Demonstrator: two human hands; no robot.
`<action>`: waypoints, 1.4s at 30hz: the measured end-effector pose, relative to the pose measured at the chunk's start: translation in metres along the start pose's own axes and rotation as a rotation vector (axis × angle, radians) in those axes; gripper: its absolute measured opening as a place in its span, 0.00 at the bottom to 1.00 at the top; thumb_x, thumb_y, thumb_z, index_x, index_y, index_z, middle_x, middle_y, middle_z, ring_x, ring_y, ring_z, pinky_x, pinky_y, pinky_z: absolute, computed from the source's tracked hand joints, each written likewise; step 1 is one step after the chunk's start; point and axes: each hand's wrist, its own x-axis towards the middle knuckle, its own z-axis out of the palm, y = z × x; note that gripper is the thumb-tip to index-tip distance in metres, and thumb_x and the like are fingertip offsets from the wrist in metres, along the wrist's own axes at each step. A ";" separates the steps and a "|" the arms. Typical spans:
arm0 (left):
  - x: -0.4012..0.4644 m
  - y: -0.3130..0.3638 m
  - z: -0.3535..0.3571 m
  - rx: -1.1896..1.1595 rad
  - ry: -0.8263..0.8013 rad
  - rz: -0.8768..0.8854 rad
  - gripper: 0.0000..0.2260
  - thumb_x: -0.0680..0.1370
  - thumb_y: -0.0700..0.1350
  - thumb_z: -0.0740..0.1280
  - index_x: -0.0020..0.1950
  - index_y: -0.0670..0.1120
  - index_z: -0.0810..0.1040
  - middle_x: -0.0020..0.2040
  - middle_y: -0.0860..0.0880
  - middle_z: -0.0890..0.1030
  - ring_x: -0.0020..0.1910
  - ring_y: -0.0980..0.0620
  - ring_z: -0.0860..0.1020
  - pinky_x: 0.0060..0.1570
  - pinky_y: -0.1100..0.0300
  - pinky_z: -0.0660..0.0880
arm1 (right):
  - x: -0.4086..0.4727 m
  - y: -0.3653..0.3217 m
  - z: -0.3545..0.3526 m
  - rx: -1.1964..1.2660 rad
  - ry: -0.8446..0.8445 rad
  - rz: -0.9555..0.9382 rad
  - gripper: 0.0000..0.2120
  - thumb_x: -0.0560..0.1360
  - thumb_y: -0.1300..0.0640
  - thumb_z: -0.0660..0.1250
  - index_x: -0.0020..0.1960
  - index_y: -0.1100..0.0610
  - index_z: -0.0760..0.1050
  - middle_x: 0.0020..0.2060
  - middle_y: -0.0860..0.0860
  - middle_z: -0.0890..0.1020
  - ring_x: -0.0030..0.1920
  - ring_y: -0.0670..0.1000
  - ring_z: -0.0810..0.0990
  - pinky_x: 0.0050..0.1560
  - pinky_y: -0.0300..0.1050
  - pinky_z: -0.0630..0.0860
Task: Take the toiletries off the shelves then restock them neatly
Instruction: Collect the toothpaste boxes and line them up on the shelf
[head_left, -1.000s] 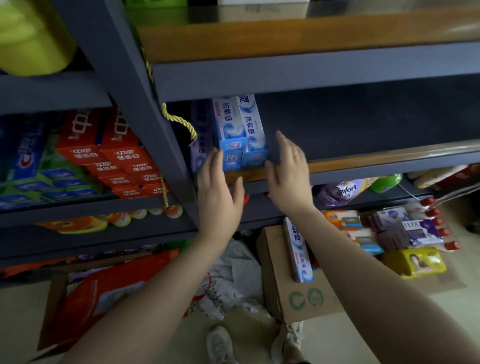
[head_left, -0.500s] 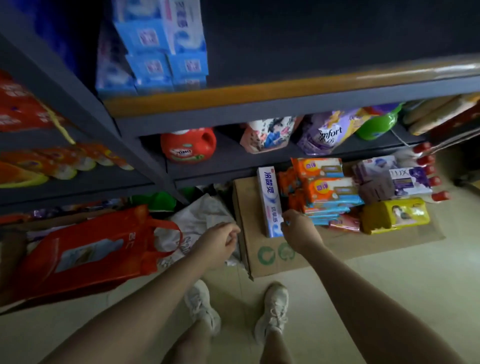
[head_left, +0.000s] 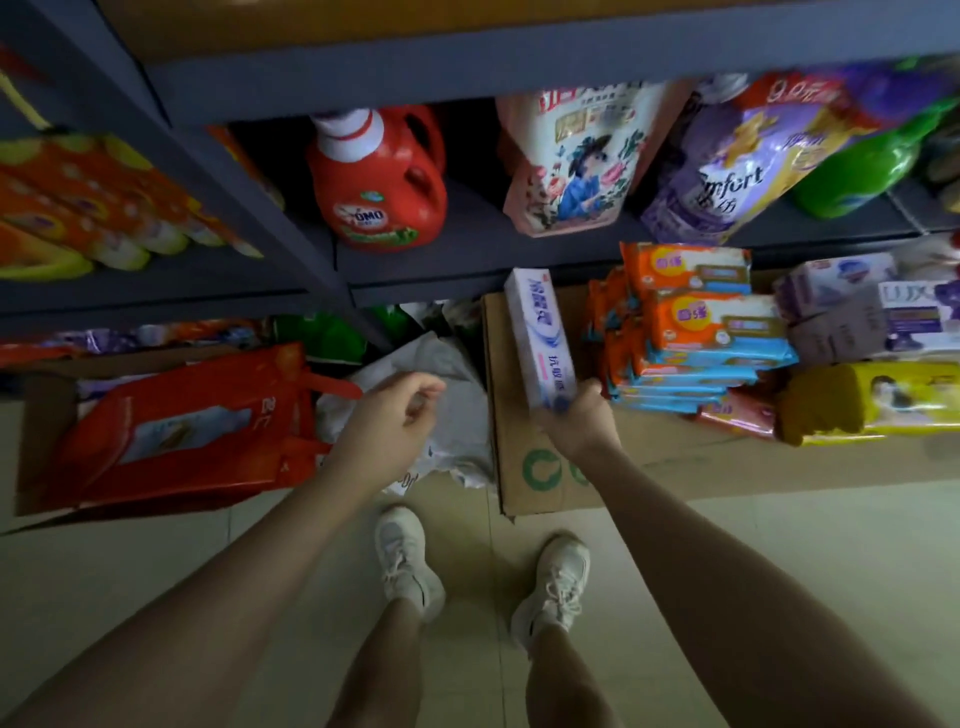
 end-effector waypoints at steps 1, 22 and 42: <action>-0.002 0.005 -0.006 0.003 0.022 0.007 0.11 0.78 0.37 0.63 0.59 0.42 0.77 0.55 0.48 0.79 0.46 0.55 0.76 0.42 0.73 0.68 | -0.008 -0.003 -0.007 0.091 -0.022 -0.047 0.23 0.71 0.56 0.70 0.60 0.65 0.66 0.51 0.56 0.75 0.56 0.59 0.77 0.50 0.49 0.75; 0.055 0.143 -0.199 -0.125 0.646 0.237 0.25 0.80 0.42 0.60 0.75 0.41 0.56 0.74 0.42 0.58 0.73 0.47 0.60 0.66 0.67 0.56 | -0.137 -0.184 -0.165 0.253 0.255 -0.849 0.18 0.65 0.44 0.60 0.51 0.54 0.72 0.38 0.42 0.77 0.34 0.37 0.74 0.32 0.30 0.67; 0.086 0.131 -0.221 -0.010 0.592 0.310 0.25 0.77 0.41 0.66 0.72 0.50 0.65 0.57 0.40 0.77 0.35 0.51 0.74 0.42 0.56 0.74 | -0.079 -0.313 -0.120 0.060 0.075 -1.005 0.36 0.76 0.59 0.66 0.76 0.49 0.48 0.71 0.53 0.67 0.68 0.53 0.68 0.66 0.48 0.70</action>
